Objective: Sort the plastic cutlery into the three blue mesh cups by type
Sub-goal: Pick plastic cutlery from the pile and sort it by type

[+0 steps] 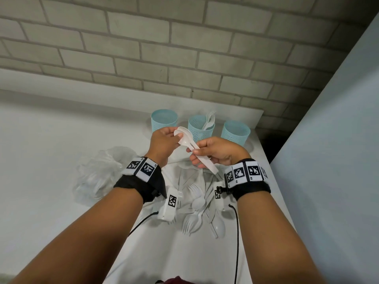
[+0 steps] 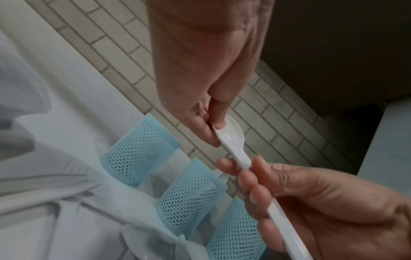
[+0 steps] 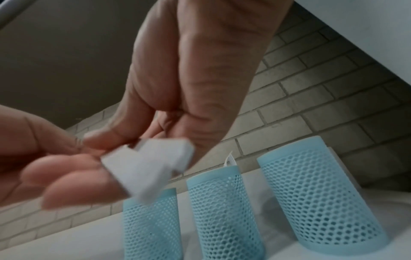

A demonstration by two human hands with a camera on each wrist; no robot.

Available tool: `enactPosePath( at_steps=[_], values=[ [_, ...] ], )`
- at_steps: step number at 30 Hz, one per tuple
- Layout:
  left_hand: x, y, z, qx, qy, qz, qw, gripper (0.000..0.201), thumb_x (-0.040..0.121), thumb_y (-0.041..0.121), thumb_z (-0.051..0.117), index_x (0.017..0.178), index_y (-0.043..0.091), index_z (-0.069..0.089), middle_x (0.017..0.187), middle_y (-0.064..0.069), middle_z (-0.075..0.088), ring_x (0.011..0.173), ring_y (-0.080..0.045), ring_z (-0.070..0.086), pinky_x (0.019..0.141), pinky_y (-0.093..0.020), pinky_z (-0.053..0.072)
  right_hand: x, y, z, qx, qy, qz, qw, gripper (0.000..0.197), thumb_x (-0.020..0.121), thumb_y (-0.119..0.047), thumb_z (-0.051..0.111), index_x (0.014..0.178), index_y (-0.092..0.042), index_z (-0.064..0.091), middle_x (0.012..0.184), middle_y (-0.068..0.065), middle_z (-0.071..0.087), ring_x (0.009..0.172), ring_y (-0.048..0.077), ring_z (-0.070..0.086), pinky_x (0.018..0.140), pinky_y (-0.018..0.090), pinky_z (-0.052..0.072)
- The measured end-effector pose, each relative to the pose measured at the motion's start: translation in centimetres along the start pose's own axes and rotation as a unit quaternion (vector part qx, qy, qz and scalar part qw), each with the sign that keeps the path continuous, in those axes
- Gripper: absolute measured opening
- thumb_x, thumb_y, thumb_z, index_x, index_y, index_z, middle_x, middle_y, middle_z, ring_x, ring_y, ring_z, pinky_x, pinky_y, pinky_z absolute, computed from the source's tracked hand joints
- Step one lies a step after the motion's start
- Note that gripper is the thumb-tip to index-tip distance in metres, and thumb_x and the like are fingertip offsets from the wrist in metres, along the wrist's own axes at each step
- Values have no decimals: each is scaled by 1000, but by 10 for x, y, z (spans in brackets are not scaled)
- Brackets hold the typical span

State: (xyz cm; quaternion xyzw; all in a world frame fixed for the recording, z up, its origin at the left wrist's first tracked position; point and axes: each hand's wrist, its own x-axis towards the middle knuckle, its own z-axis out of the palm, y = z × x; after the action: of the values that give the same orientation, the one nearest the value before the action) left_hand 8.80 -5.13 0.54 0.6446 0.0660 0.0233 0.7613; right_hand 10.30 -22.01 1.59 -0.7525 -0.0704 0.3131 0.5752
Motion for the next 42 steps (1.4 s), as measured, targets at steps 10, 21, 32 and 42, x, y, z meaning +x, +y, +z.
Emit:
enactPosePath(
  at_steps=[10,21,32,42],
  values=[
    [6,-2,-9,108,-25,-37,993,20,94,17,52,110,8,60,103,-5,61,92,-16,54,73,-18,45,-4,-21,-35,93,200,-109,969,28,94,2,45,122,4,52,89,6,66,73,9,68,72,23,57],
    [15,-43,-35,453,-15,-112,884,43,83,33,65,123,20,54,133,-11,46,122,-28,46,103,-34,38,43,-9,-114,169,505,-184,826,14,90,-9,58,98,-19,53,91,-5,63,100,18,58,102,39,43],
    [7,-54,-31,633,-40,-183,751,66,84,24,60,137,7,24,137,-24,32,128,-39,34,105,-44,32,40,-2,-112,96,526,-165,829,46,83,9,51,122,-13,49,111,-1,56,100,14,56,76,20,47],
    [6,-59,-30,624,-48,-157,764,58,87,8,53,134,-4,21,131,-21,48,121,-34,48,101,-40,42,14,-16,-39,-323,62,167,930,26,86,-19,67,108,-7,62,97,7,70,80,15,66,70,27,53]
  ],
)
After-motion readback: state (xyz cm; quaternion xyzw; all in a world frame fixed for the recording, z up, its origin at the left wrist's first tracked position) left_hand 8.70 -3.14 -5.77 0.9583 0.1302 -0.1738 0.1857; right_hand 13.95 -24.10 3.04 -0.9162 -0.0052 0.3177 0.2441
